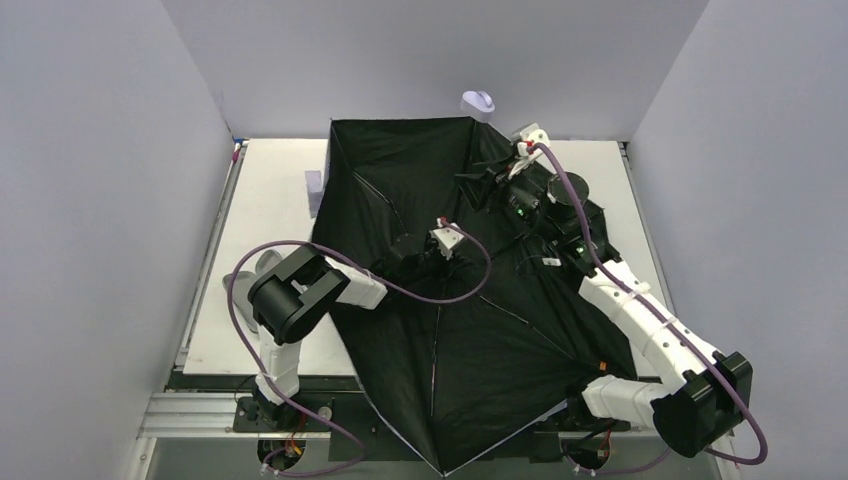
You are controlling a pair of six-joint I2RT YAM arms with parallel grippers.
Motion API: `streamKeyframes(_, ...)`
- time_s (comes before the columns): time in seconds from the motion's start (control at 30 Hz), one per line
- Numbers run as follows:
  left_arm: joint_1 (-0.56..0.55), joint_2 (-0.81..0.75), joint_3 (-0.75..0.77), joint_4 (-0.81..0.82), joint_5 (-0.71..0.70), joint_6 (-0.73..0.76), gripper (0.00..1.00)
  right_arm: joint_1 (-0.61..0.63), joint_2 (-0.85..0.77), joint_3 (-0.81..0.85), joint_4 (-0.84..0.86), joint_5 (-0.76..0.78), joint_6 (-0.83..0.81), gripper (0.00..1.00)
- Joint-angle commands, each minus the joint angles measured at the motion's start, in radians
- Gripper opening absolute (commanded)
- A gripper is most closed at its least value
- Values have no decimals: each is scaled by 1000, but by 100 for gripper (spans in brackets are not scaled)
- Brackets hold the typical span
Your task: Open the umbrella
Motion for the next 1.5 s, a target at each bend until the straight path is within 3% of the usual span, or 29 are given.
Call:
streamKeyframes(0.0,9,86,-97,-369,-47,22,29,-2,8,13,3,-39,-30,44)
streamKeyframes(0.13,12,30,-128,-311,-47,35,30,-4,25,17,-29,-52,-35,44)
streamKeyframes(0.27,15,-61,-146,-284,-35,56,38,-15,16,16,-55,-63,-38,45)
streamKeyframes(0.53,12,-213,-112,-295,41,108,57,-5,50,37,-46,-141,-7,56)
streamKeyframes(0.7,13,-271,-153,-201,88,148,71,1,110,63,-37,-143,10,59)
streamKeyframes(0.83,17,-351,-180,-176,105,162,80,0,130,79,-35,-153,3,51)
streamKeyframes(0.87,16,-377,-183,-176,104,164,83,1,131,78,-28,-156,3,42)
streamKeyframes(0.93,17,-409,-180,-184,92,164,85,2,137,74,-14,-166,7,34)
streamKeyframes(1.13,25,-517,-160,-226,-7,132,86,4,147,77,1,-170,13,29)
streamKeyframes(1.27,63,-568,-151,-265,49,106,85,8,147,80,6,-173,26,30)
streamKeyframes(1.4,108,-536,-118,-290,166,67,75,10,147,86,13,-172,39,31)
streamKeyframes(1.47,128,-499,-99,-282,213,42,62,10,147,91,11,-169,44,32)
